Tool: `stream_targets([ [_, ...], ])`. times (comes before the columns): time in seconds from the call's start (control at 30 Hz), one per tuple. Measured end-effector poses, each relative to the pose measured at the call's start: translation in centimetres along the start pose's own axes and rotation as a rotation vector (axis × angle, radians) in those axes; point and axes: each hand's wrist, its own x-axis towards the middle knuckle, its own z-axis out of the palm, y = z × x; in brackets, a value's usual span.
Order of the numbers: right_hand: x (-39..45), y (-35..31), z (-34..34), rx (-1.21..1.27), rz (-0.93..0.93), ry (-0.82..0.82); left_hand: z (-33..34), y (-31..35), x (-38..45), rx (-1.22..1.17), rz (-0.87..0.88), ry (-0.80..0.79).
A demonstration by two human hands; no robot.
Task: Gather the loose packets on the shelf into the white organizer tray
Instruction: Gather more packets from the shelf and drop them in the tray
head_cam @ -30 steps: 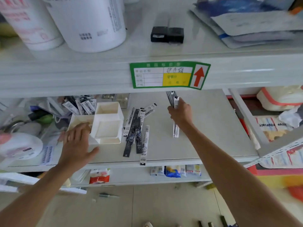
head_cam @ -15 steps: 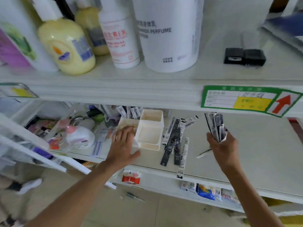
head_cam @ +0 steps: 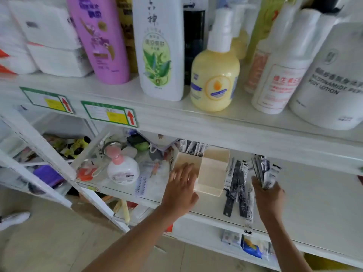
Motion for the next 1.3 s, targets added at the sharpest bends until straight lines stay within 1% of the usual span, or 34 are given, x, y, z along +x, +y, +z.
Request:
stream_targets([
  [0.03,0.0,-2.0,0.1,-0.072,-0.131,-0.052,0.0,-0.2,0.0,0.000,0.012,-0.014],
  [0.1,-0.5,-6.4,0.3,-0.330,-0.370,-0.171,-0.1,-0.4,-0.3,-0.019,0.038,-0.040],
  [0.13,-0.8,-8.6,0.6,-0.473,-0.446,-0.220,-0.1,-0.5,-0.4,-0.025,0.050,-0.041],
  [0.2,-1.4,-12.8,1.6,-0.754,-0.537,-0.284,-0.3,-1.0,-0.4,-0.022,0.073,-0.029],
  [0.27,-1.7,-16.2,3.0,-1.006,-0.622,-0.361,-0.8,-1.1,-0.5,-0.025,0.088,-0.054],
  [0.33,-1.8,-18.9,4.2,-1.172,-0.621,-0.452,-1.4,-1.0,-0.6,-0.045,0.090,-0.091],
  [0.4,-1.7,-20.4,5.5,-1.267,-0.552,-0.517,-2.0,-1.0,-0.7,-0.047,0.087,-0.104],
  [0.47,-1.6,-21.2,6.7,-1.305,-0.497,-0.542,-2.0,-1.2,-0.8,-0.081,0.096,-0.120],
  [0.53,-1.6,-21.5,7.9,-1.352,-0.501,-0.537,-2.0,-1.8,-1.0,-0.138,0.115,-0.093],
  [0.6,-2.2,-21.5,9.4,-1.453,-0.550,-0.508,-2.0,-2.4,-1.0,-0.165,0.150,-0.055],
  [0.67,-3.4,-21.6,11.0,-1.557,-0.652,-0.454,-2.1,-2.8,-1.1,-0.161,0.192,-0.014],
  [0.77,-4.9,-21.5,12.9,-1.681,-0.765,-0.430,-1.5,-3.0,-1.1,-0.154,0.202,-0.005],
  [0.83,-5.3,-21.8,13.5,-1.724,-0.785,-0.421,-1.1,-2.8,-1.1,-0.131,0.188,-0.003],
  [0.97,-5.6,-22.9,13.8,-1.637,-0.747,-0.413,-0.5,-3.0,-0.9,-0.100,0.191,0.030],
  [1.03,-5.4,-22.8,13.3,-1.610,-0.715,-0.441,-0.5,-3.0,-0.6,-0.103,0.197,0.033],
  [1.1,-4.8,-22.4,12.6,-1.596,-0.742,-0.461,-0.4,-2.7,-0.5,-0.112,0.175,0.033],
  [1.17,-5.0,-22.6,12.3,-1.577,-0.761,-0.448,-0.3,-2.5,-0.6,-0.114,0.162,0.019],
  [1.2,-5.2,-22.7,12.6,-1.511,-0.723,-0.443,-0.2,-2.5,-0.7,-0.097,0.156,0.011],
  [1.23,-5.4,-22.5,13.2,-1.483,-0.724,-0.386,-0.2,-2.6,-0.7,-0.069,0.152,0.005],
  [1.27,-5.3,-22.1,13.8,-1.377,-0.719,-0.344,-0.3,-2.7,-0.7,-0.036,0.149,-0.002],
  [1.3,-5.5,-22.5,13.9,-1.320,-0.654,-0.386,-0.4,-2.8,-0.7,-0.004,0.150,-0.015],
])
